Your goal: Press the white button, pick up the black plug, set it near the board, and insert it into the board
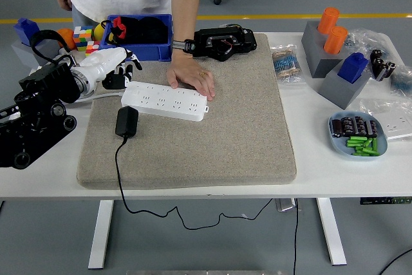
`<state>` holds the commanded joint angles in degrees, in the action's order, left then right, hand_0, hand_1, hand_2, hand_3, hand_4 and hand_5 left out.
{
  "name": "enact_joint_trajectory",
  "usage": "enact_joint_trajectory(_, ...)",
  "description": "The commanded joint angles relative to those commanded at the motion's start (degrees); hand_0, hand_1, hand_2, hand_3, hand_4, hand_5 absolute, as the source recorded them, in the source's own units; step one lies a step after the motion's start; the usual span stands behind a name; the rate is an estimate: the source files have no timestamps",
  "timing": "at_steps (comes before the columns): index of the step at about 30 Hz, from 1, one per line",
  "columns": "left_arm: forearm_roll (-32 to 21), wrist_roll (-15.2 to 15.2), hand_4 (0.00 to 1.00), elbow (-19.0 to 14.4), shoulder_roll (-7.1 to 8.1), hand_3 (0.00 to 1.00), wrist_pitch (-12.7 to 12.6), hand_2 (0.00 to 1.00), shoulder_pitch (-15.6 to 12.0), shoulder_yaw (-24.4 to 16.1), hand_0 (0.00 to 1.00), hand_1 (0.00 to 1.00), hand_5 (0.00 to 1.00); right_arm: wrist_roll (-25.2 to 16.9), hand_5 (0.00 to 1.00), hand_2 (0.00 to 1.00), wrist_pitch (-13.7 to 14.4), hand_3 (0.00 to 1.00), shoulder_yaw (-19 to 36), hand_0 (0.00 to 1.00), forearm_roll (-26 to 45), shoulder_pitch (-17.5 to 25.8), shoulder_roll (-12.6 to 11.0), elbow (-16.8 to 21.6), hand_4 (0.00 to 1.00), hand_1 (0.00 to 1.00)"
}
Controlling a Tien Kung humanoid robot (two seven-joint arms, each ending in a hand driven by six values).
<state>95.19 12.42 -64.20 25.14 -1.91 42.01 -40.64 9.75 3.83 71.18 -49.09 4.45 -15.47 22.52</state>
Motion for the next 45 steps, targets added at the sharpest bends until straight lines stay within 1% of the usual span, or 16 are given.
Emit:
enact_joint_trajectory(1, 0.2, -0.4, 0.753, -0.8, 0.01, 0.748, -0.7, 0.635, -1.2, -1.3, 0.404, 0.606, 0.064, 0.0, 0.390, 0.677, 0.0, 0.625, 0.0, 0.716, 0.0, 0.0, 0.0, 0.0, 0.673, 0.685)
enact_joint_trajectory(4, 1.3, -1.4, 0.753, -2.6, -0.32, 0.748, -3.3, 0.635, -5.2, -5.9, 0.404, 0.606, 0.064, 0.0, 0.390, 0.677, 0.0, 0.625, 0.0, 0.716, -0.1, 0.0, 0.1, 0.0, 0.673, 0.685)
enact_joint_trajectory(6, 1.9, -1.6, 0.753, -3.0, -0.77, 0.748, -4.8, 0.635, -7.8, -8.6, 0.404, 0.606, 0.064, 0.0, 0.390, 0.677, 0.0, 0.625, 0.0, 0.716, -0.1, 0.1, 0.1, 0.0, 0.673, 0.685)
enact_joint_trajectory(7, 2.1, -1.6, 0.798, -2.9, -0.96, 0.755, -5.3, 0.678, -8.8, -9.6, 0.497, 0.667, 0.118, 0.0, 0.389, 0.677, 0.0, 0.625, 0.0, 0.715, -0.1, 0.1, 0.2, 0.0, 0.673, 0.684)
enact_joint_trajectory(8, 2.4, -1.6, 0.798, -2.8, -1.16, 0.755, -5.6, 0.678, -9.7, -10.4, 0.497, 0.667, 0.118, 0.0, 0.389, 0.677, 0.0, 0.625, -0.1, 0.715, -0.1, 0.1, 0.2, 0.0, 0.673, 0.684)
enact_joint_trajectory(12, 3.5, -0.1, 0.798, -1.5, -2.17, 0.755, -4.9, 0.678, -13.3, -13.9, 0.497, 0.667, 0.118, 0.0, 0.389, 0.677, 0.0, 0.625, -0.2, 0.715, -0.1, 0.1, 0.2, 0.0, 0.673, 0.684)
enact_joint_trajectory(13, 3.9, 0.2, 0.812, -1.3, -2.44, 0.769, -4.7, 0.702, -14.2, -14.6, 0.543, 0.698, 0.220, 0.0, 0.389, 0.677, 0.0, 0.626, -0.2, 0.716, -0.1, 0.2, 0.2, 0.0, 0.674, 0.685)
enact_joint_trajectory(15, 4.4, 0.4, 0.812, -0.9, -2.91, 0.769, -4.7, 0.702, -15.8, -15.7, 0.543, 0.698, 0.220, 0.0, 0.389, 0.677, 0.0, 0.626, -0.2, 0.716, -0.1, 0.2, 0.2, 0.0, 0.674, 0.685)
enact_joint_trajectory(20, 4.7, -0.3, 0.799, 0.0, -4.03, 0.768, -5.5, 0.698, -18.2, -17.1, 0.542, 0.685, 0.224, 0.0, 0.387, 0.677, 0.0, 0.625, -0.4, 0.715, -0.2, 0.3, 0.3, 0.0, 0.672, 0.685)
enact_joint_trajectory(24, 5.3, -0.8, 0.799, 0.9, -4.77, 0.768, -6.2, 0.698, -18.8, -17.7, 0.542, 0.685, 0.224, 0.0, 0.387, 0.677, 0.0, 0.625, -0.5, 0.715, -0.2, 0.2, 0.3, 0.0, 0.672, 0.685)
enact_joint_trajectory(25, 5.5, -0.9, 0.798, 1.2, -4.93, 0.763, -6.3, 0.686, -18.9, -17.7, 0.511, 0.667, 0.225, 0.0, 0.387, 0.677, 0.0, 0.625, -0.5, 0.716, -0.1, 0.2, 0.3, 0.1, 0.672, 0.685)
enact_joint_trajectory(27, 5.7, -1.0, 0.798, 1.6, -5.13, 0.763, -6.4, 0.686, -18.9, -17.7, 0.511, 0.667, 0.225, 0.0, 0.387, 0.677, 0.0, 0.625, -0.5, 0.716, -0.1, 0.1, 0.3, 0.1, 0.672, 0.685)
enact_joint_trajectory(34, 5.7, -0.9, 0.791, 2.6, -5.95, 0.759, -6.4, 0.678, -19.0, -16.5, 0.494, 0.655, 0.239, 0.0, 0.388, 0.677, 0.0, 0.625, -0.6, 0.716, 0.0, 0.2, 0.3, 0.0, 0.673, 0.685)
enact_joint_trajectory(36, 5.7, -0.8, 0.791, 2.8, -6.18, 0.759, -6.3, 0.678, -19.0, -16.1, 0.494, 0.655, 0.239, 0.0, 0.388, 0.677, 0.0, 0.625, -0.6, 0.716, 0.0, 0.2, 0.3, 0.0, 0.673, 0.685)
enact_joint_trajectory(37, 5.6, -0.8, 0.776, 2.8, -6.31, 0.759, -6.3, 0.668, -19.0, -15.8, 0.476, 0.639, 0.257, 0.0, 0.387, 0.677, 0.0, 0.625, -0.7, 0.715, 0.0, 0.2, 0.4, 0.0, 0.672, 0.685)
enact_joint_trajectory(45, 5.3, -0.6, 0.777, 2.4, -7.16, 0.758, -6.3, 0.656, -18.8, -14.4, 0.458, 0.631, 0.266, 0.0, 0.387, 0.677, 0.0, 0.625, -0.8, 0.716, 0.1, 0.3, 0.4, 0.1, 0.671, 0.685)
